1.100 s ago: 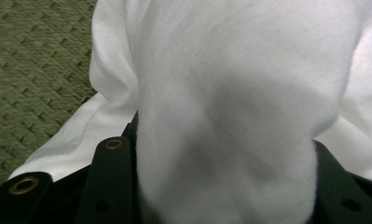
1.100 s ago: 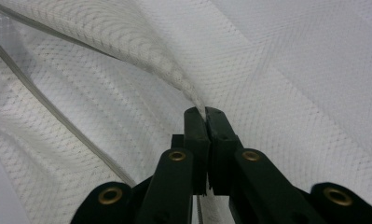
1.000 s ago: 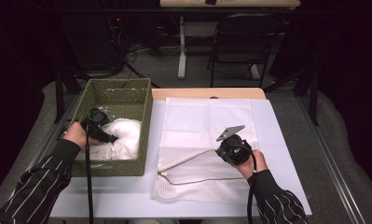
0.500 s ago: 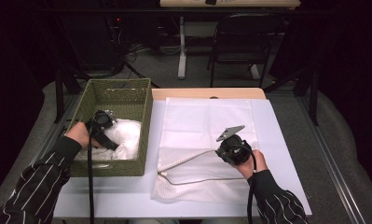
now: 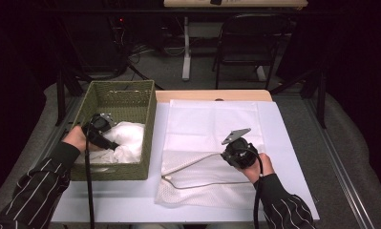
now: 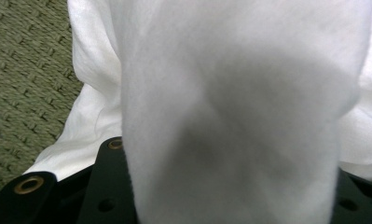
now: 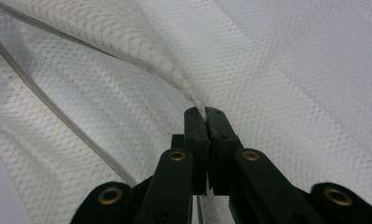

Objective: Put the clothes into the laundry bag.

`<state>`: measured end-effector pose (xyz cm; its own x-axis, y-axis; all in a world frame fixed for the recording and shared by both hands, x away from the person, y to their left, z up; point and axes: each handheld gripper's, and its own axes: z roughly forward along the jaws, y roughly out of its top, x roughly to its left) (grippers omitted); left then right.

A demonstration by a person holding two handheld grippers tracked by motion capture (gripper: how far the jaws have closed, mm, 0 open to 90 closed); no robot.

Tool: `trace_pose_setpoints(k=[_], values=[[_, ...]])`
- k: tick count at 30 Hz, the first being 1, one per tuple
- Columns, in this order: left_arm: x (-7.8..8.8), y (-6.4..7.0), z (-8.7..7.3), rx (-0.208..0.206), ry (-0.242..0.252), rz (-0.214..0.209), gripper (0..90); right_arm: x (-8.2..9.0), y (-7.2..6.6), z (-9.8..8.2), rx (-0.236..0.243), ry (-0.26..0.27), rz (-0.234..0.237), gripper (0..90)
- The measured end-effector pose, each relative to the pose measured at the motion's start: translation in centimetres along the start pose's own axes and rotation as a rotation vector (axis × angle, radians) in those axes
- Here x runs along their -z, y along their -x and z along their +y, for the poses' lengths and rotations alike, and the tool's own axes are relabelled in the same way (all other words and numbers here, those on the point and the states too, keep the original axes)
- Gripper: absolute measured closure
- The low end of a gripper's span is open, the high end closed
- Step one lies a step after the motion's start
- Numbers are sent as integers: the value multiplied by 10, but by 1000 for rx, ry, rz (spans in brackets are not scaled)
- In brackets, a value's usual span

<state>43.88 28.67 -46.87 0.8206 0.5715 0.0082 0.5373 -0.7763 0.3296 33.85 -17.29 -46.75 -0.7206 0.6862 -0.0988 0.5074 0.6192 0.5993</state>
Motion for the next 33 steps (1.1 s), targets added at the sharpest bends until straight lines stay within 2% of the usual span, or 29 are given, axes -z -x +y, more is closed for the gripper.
trace_pose_setpoints(k=[5, 12, 23, 33], values=[[10, 4, -1, -12, 10, 18, 559, 0, 0, 0, -1, 1, -1, 886], [24, 4, -1, -7, 36, 27, 564, 0, 0, 0, -6, 2, 1, 886], [43, 6, 2, -19, 47, 38, 565, 0, 1, 0, -7, 1, 2, 886], [53, 7, 2, -11, 58, 43, 565, 0, 1, 0, -6, -1, -1, 886]])
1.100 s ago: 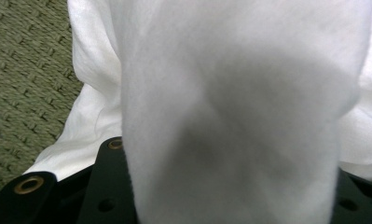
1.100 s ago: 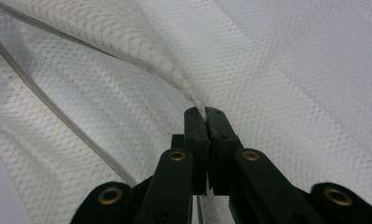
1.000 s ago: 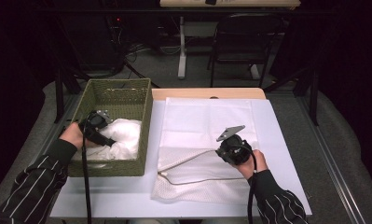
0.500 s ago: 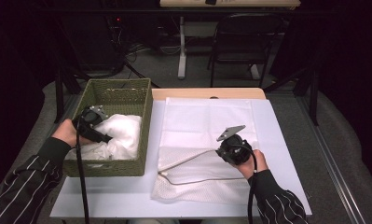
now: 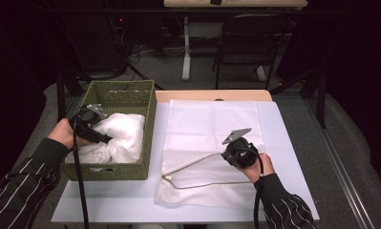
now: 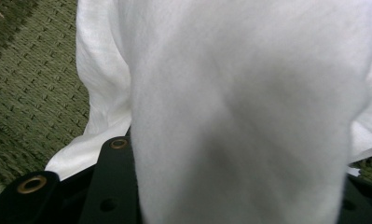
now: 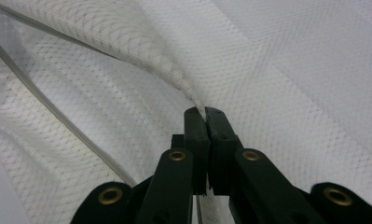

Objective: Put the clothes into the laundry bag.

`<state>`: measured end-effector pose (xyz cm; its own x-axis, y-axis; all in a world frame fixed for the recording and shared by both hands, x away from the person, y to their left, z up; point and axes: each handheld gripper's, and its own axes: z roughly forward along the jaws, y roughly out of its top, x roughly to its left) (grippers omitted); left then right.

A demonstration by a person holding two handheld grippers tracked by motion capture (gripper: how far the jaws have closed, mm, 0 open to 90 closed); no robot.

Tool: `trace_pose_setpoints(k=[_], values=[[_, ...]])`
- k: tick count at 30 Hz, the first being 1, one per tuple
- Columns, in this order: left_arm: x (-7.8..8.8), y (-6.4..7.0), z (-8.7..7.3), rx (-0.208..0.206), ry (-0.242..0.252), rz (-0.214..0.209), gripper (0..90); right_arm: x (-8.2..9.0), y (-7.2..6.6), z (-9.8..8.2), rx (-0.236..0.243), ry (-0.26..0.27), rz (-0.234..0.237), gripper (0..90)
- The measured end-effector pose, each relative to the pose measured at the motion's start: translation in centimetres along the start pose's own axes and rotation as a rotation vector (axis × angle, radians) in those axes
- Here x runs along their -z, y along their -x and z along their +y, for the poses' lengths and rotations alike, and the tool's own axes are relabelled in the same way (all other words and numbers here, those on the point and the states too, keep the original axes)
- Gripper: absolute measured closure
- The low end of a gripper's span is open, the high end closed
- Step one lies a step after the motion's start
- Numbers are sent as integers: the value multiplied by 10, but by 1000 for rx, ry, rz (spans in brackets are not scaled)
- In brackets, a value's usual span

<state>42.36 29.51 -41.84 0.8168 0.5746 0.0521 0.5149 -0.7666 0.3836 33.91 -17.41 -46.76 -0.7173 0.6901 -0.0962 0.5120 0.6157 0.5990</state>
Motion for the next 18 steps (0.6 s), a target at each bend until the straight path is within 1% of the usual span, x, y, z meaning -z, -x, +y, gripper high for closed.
trace_pose_setpoints(k=[1, 3, 4, 7, 8, 15, 18], values=[[1, 0, 0, 0, 1, -8, 564, 0, 0, 0, 0, 0, 0, 886], [3, 0, 2, -1, -2, -2, 565, -1, 0, 0, -1, -3, 0, 886], [4, 0, 2, 2, -3, -7, 565, -1, 0, 0, 2, -2, 1, 887], [7, 0, 4, -7, -7, -1, 565, 0, 0, 0, 2, -1, 0, 887], [8, 0, 4, 0, -5, -3, 565, 0, 0, 0, -1, -2, -1, 887], [15, -1, 6, 13, -2, -7, 565, -1, 0, 0, 3, -2, -1, 886], [20, -1, 7, 11, -1, -8, 565, -1, 0, 0, 3, -2, -1, 887]])
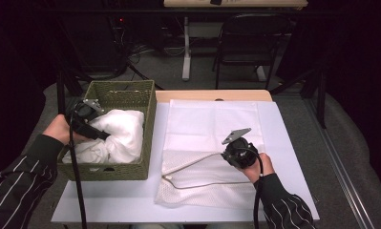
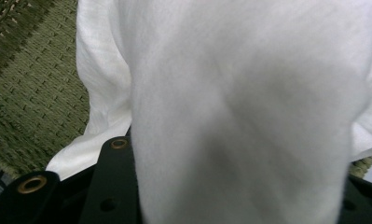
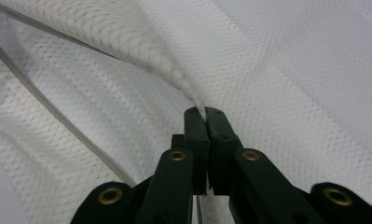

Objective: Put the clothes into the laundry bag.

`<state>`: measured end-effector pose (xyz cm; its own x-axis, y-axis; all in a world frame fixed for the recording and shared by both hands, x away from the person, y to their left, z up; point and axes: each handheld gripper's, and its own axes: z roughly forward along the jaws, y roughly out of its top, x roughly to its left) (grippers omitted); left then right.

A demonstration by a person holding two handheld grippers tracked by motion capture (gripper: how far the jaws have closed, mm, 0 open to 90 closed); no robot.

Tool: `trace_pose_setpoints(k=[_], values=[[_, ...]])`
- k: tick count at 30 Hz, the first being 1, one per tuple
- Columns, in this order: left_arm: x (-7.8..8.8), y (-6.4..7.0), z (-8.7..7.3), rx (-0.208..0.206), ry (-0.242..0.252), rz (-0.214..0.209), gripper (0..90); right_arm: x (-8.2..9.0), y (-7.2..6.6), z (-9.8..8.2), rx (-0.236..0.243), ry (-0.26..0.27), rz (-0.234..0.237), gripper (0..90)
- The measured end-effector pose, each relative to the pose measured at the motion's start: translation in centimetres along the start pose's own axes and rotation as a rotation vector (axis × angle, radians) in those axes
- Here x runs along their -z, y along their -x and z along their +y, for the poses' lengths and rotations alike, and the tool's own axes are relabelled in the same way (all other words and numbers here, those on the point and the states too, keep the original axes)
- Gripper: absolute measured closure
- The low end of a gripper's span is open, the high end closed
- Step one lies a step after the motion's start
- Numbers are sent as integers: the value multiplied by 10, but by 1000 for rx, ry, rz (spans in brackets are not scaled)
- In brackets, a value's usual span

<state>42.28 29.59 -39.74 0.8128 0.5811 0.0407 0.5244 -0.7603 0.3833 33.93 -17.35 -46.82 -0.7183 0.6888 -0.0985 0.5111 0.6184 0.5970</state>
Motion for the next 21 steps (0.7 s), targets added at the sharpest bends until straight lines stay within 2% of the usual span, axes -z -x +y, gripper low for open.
trace_pose_setpoints(k=[21], values=[[35, 4, 15, 13, -4, 12, 568, 0, 0, 0, 1, 0, -3, 887]])
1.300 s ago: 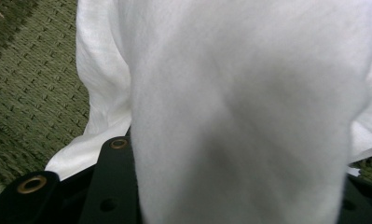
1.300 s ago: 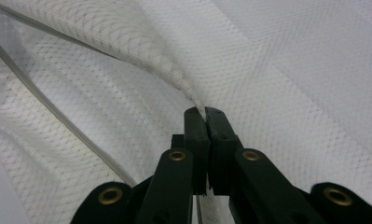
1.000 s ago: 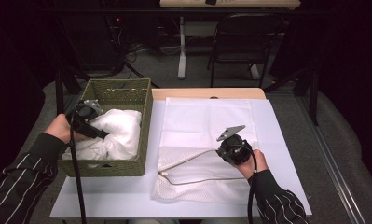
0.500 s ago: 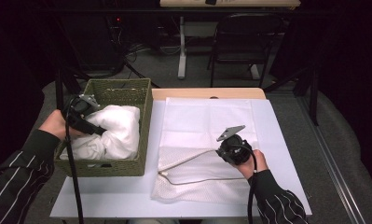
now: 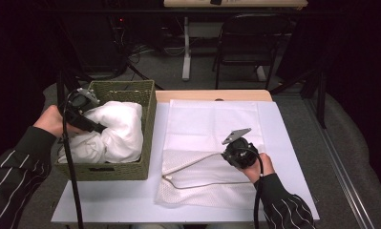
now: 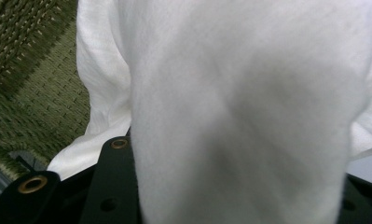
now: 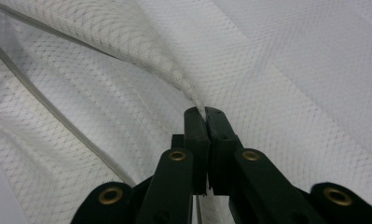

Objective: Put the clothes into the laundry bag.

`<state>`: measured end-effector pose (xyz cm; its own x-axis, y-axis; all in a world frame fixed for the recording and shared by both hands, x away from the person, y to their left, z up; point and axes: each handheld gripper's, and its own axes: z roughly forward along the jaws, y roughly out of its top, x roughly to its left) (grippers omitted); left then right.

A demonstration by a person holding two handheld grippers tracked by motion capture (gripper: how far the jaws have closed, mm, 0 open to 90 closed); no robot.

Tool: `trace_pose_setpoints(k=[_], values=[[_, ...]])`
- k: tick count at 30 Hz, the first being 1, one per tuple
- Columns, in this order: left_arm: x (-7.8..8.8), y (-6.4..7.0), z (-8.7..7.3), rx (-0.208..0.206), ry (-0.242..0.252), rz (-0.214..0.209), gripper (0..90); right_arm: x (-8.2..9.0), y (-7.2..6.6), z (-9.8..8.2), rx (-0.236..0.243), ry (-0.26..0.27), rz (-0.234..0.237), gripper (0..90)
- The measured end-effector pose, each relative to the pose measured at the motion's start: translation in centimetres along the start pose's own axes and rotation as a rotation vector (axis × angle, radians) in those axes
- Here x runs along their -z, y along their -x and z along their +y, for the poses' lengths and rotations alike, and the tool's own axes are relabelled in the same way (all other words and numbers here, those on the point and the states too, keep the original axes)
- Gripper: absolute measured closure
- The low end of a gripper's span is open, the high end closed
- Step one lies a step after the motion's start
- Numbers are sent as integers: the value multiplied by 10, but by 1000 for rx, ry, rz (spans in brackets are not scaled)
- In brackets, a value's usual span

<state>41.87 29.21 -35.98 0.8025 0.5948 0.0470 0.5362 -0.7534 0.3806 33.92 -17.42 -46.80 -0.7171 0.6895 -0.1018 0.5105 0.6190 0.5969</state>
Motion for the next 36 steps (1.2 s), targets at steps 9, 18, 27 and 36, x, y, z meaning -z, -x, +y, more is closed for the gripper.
trace_pose_setpoints(k=[9, 18, 27, 36], values=[[21, 9, 7, -25, 17, 17, 569, 0, 0, 0, 1, 2, 0, 887], [34, 19, 12, -40, 21, 18, 569, 1, 0, 0, 2, 3, 0, 887], [43, 30, 14, -47, 42, 4, 569, 1, -2, 1, 4, 3, -2, 887], [50, 45, 15, -29, 70, -24, 568, 1, -2, 1, -3, 6, -6, 888]])
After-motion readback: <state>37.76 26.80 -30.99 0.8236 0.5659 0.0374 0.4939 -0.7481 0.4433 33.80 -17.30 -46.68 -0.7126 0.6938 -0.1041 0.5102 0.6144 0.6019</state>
